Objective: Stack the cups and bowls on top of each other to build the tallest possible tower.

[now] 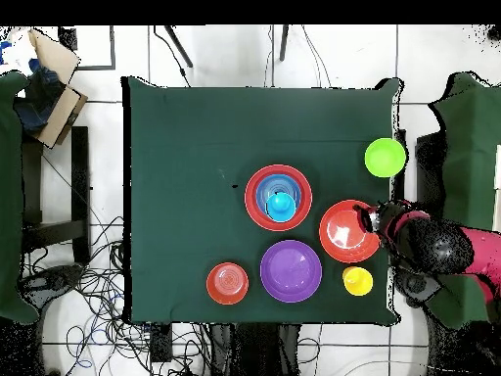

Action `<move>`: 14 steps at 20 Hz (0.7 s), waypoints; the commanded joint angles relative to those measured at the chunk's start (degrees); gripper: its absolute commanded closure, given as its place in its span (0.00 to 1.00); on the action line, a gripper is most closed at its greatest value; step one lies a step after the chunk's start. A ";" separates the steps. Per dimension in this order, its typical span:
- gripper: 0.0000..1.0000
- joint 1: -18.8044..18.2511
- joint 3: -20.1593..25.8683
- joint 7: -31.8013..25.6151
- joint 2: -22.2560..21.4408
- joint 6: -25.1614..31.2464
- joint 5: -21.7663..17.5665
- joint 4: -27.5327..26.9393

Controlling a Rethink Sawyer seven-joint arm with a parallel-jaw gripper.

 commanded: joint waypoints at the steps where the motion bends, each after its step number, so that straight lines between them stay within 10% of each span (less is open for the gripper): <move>1: 0.00 3.43 -1.81 -10.27 9.54 -3.15 -6.04 -7.02; 14: 0.00 4.59 -2.17 -11.32 20.45 -6.75 -10.20 -15.81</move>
